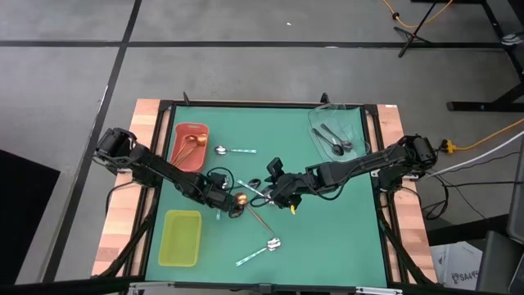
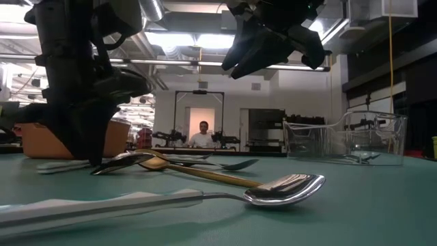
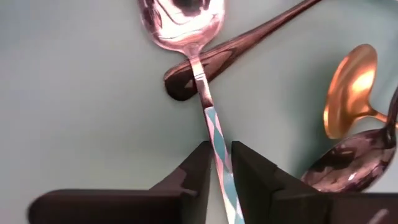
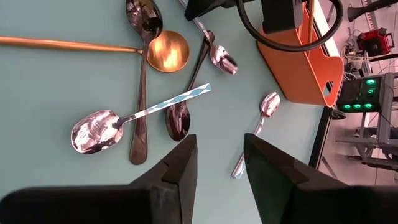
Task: Sort silverware by color (type)
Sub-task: Put the blue patterned spoon into the yellow bin
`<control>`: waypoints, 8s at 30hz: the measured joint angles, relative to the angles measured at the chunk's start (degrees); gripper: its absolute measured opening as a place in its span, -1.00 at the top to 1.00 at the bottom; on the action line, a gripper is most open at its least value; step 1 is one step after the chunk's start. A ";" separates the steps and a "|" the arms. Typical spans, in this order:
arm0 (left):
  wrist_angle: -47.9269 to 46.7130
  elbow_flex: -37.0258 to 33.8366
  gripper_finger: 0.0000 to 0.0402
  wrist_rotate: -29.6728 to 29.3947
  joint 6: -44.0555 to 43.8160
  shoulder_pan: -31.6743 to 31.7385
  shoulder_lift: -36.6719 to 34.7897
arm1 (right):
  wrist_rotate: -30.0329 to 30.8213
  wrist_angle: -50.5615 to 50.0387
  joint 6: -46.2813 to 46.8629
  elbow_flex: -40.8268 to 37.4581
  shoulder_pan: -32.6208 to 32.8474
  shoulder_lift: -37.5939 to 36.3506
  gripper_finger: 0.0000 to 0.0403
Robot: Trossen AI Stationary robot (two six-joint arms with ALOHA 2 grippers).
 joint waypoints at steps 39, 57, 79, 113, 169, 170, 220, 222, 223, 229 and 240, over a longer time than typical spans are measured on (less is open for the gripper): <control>-22.22 16.69 0.92 -1.31 13.14 0.00 -0.57 | -0.70 0.01 -0.02 0.00 0.00 0.00 0.38; -42.81 35.09 0.92 0.38 12.49 -6.23 -0.64 | -0.70 0.00 -0.02 0.00 -0.01 0.00 0.38; -43.33 36.24 0.92 18.43 -11.92 -25.32 -0.66 | -0.70 -0.02 -0.02 0.00 -0.02 0.00 0.38; -36.97 23.87 0.92 18.49 -17.35 -27.50 -0.66 | -0.70 -0.04 -0.02 0.00 -0.02 0.00 0.38; -15.12 5.95 0.55 18.05 -16.04 -27.54 -0.66 | -0.70 -0.02 -0.02 0.00 -0.02 0.00 0.38; -15.12 5.95 0.54 18.05 -16.06 -27.54 -0.66 | -0.70 -0.02 -0.02 0.00 -0.02 0.00 0.38; -15.36 19.22 0.49 16.39 0.80 -24.05 -0.66 | -0.71 -0.04 -0.02 0.00 -0.02 0.00 0.38; -15.36 19.21 0.49 16.39 3.09 -22.84 -0.66 | -0.70 -0.04 -0.02 0.00 -0.02 0.00 0.38; -15.36 19.21 0.49 16.37 4.03 -22.14 -0.66 | -0.72 -0.04 -0.02 0.00 -0.02 0.00 0.38; -15.36 19.21 0.49 16.32 10.56 -17.92 -0.66 | -0.72 -0.06 -0.02 0.00 0.00 0.00 0.38; -15.33 19.21 0.49 16.30 24.54 -9.89 -0.66 | -0.70 -0.07 -0.02 0.00 0.00 0.00 0.38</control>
